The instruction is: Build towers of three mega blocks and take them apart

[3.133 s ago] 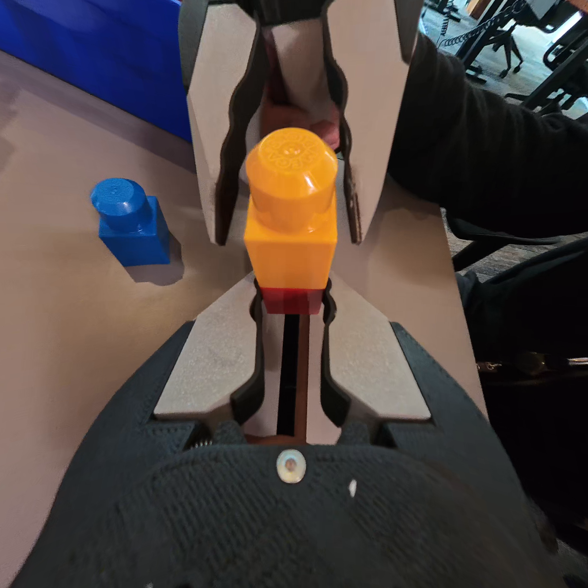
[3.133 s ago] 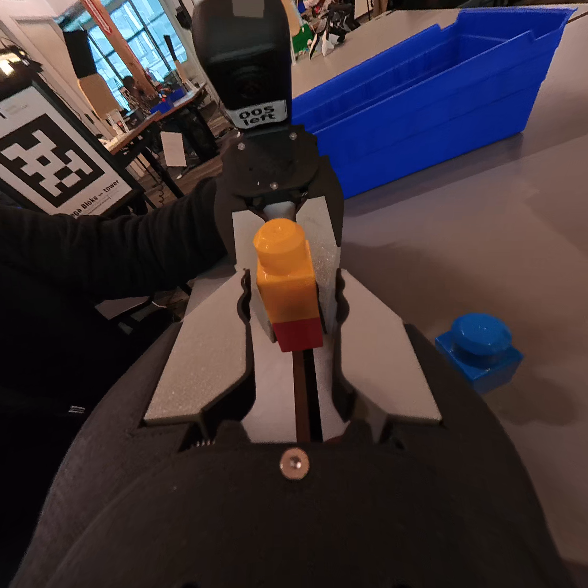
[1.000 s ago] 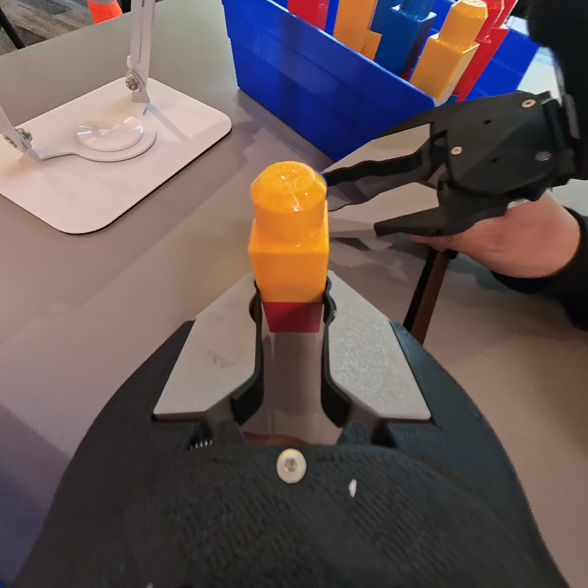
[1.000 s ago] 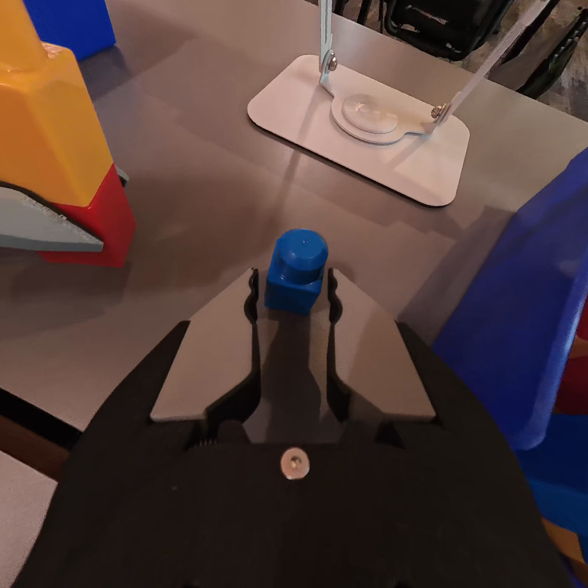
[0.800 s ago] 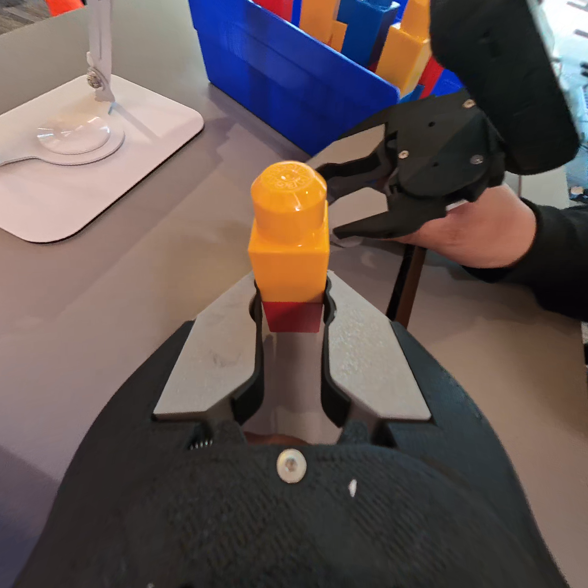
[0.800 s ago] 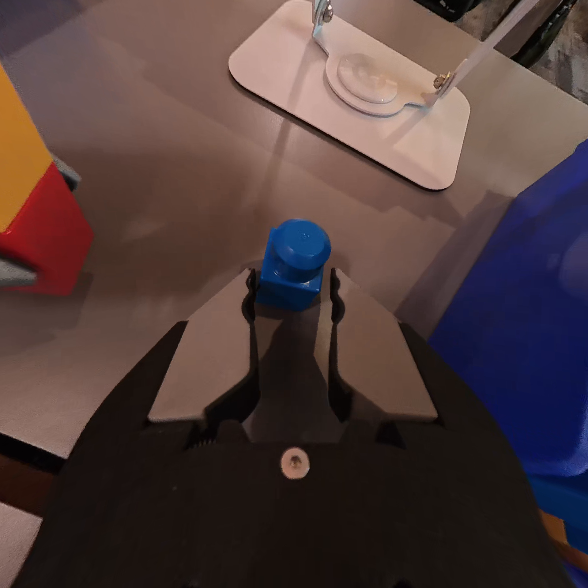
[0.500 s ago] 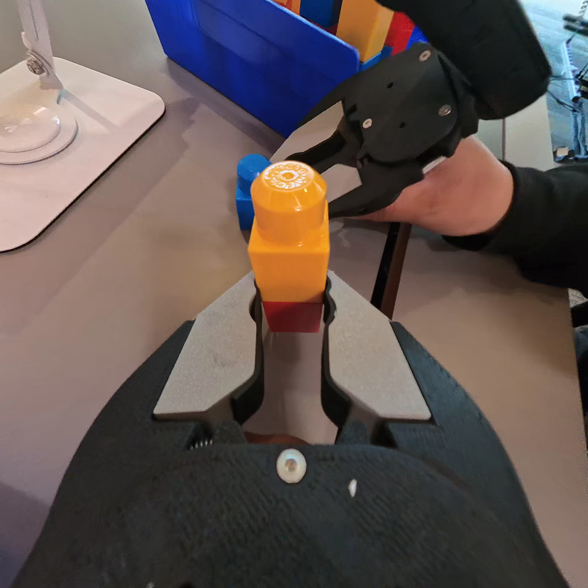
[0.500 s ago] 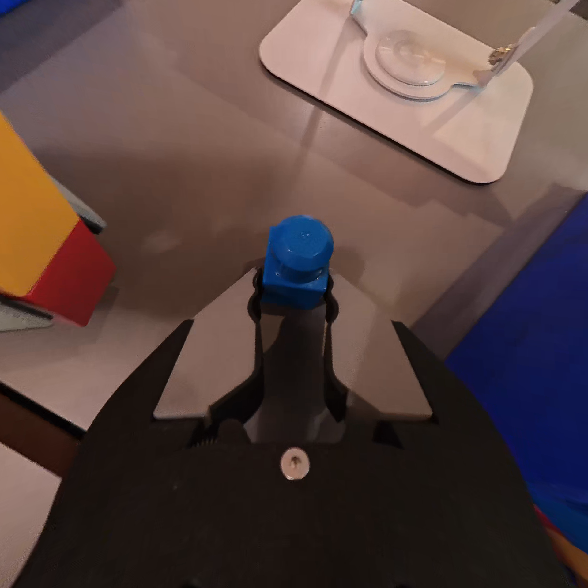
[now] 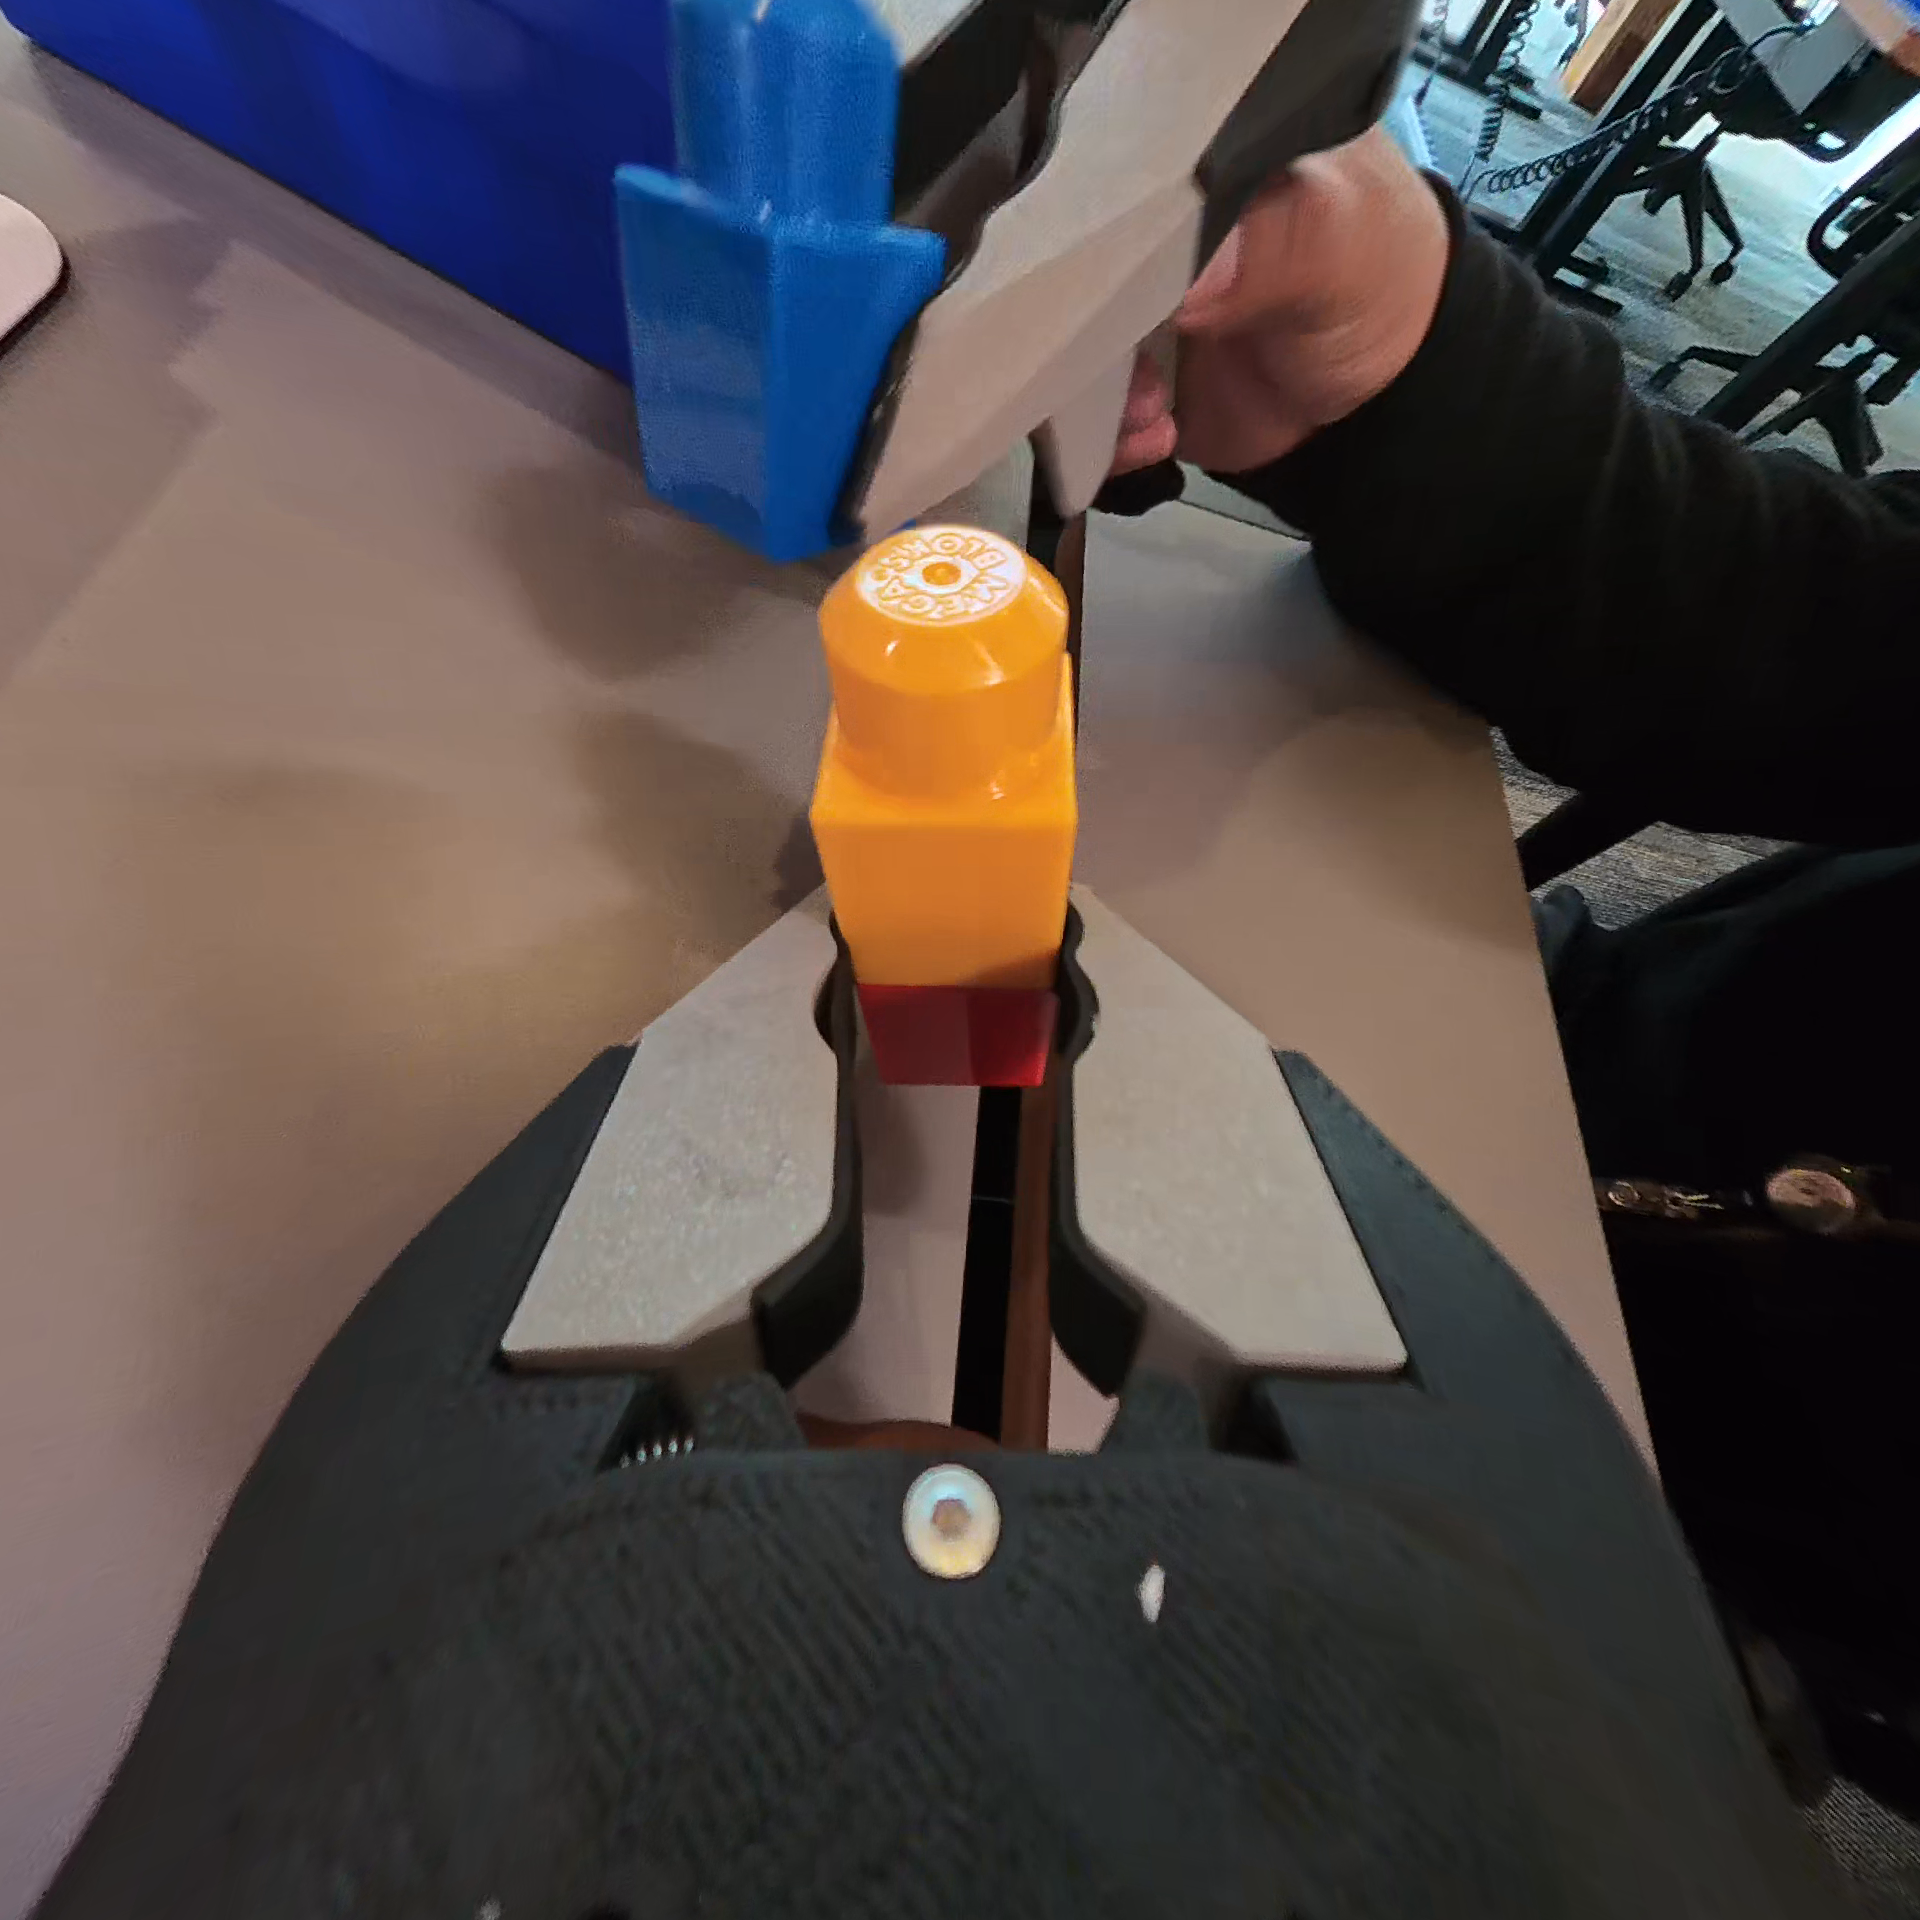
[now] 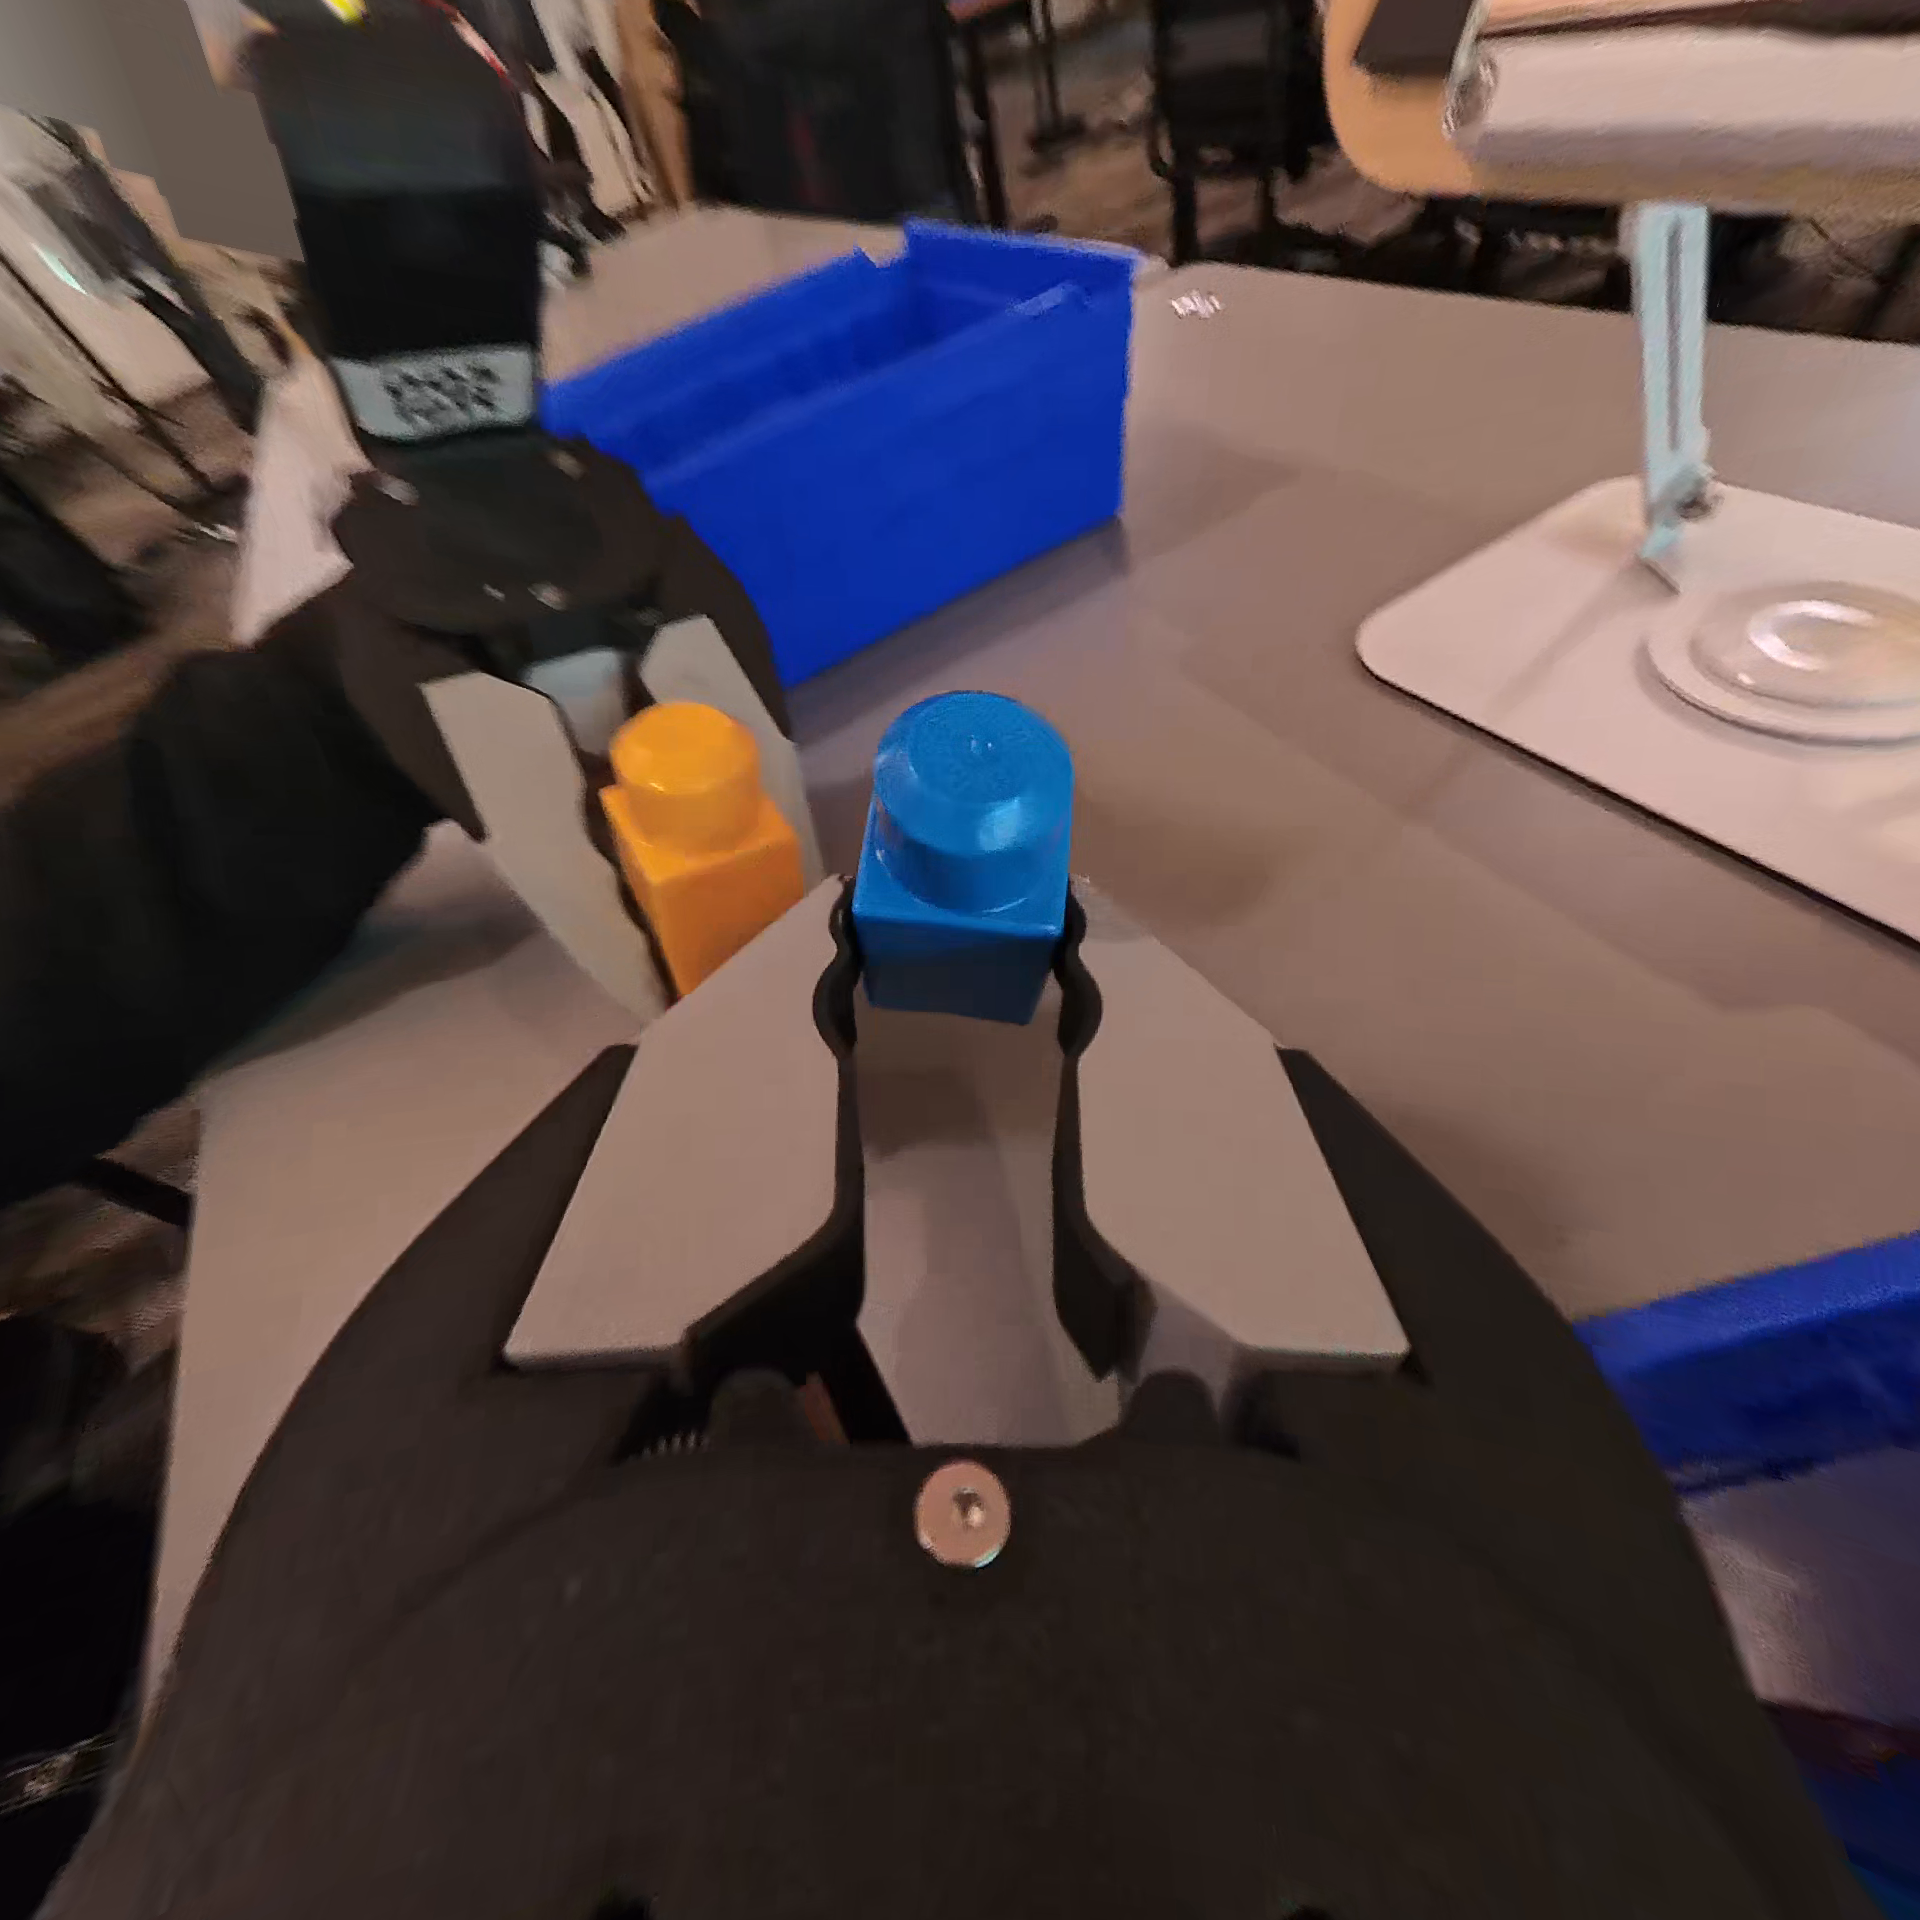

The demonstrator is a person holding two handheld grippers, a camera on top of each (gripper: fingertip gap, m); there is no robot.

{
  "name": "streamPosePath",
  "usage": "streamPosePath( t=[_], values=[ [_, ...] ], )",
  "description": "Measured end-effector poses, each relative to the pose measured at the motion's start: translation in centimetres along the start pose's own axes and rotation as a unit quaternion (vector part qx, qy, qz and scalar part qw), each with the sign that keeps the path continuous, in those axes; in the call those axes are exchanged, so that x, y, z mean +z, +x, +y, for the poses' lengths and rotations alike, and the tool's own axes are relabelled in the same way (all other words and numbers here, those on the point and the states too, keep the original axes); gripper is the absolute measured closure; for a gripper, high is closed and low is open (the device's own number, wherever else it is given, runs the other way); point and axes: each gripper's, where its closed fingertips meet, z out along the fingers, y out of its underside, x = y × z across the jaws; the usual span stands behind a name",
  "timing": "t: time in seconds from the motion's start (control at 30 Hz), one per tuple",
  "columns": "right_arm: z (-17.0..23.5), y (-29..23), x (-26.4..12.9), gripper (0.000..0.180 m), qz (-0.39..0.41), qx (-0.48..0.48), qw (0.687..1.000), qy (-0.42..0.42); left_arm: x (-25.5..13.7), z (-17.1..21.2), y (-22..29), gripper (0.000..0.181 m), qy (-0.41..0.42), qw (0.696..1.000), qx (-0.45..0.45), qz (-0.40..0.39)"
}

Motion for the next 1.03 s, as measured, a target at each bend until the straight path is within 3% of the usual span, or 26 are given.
streamPosePath(
  t=[0.4, 0.57, 1.03],
  values=[
    [-4.1, -1.7, -0.1, 0.146, -0.043, -0.077, 0.994, 0.071, 0.1, -0.9, -1.1, 0.146, 0.033, 0.999, -0.011, -0.017],
    [-6.1, -2.1, 0.5, 0.146, -0.105, -0.116, 0.985, 0.075, -0.4, -1.3, -1.4, 0.146, 0.049, 0.998, -0.017, -0.024],
    [-6.5, -3.6, -0.9, 0.146, -0.170, -0.067, 0.976, 0.115, 1.0, -1.3, 0.1, 0.146, 0.047, 0.998, 0.030, 0.005]
  ],
)
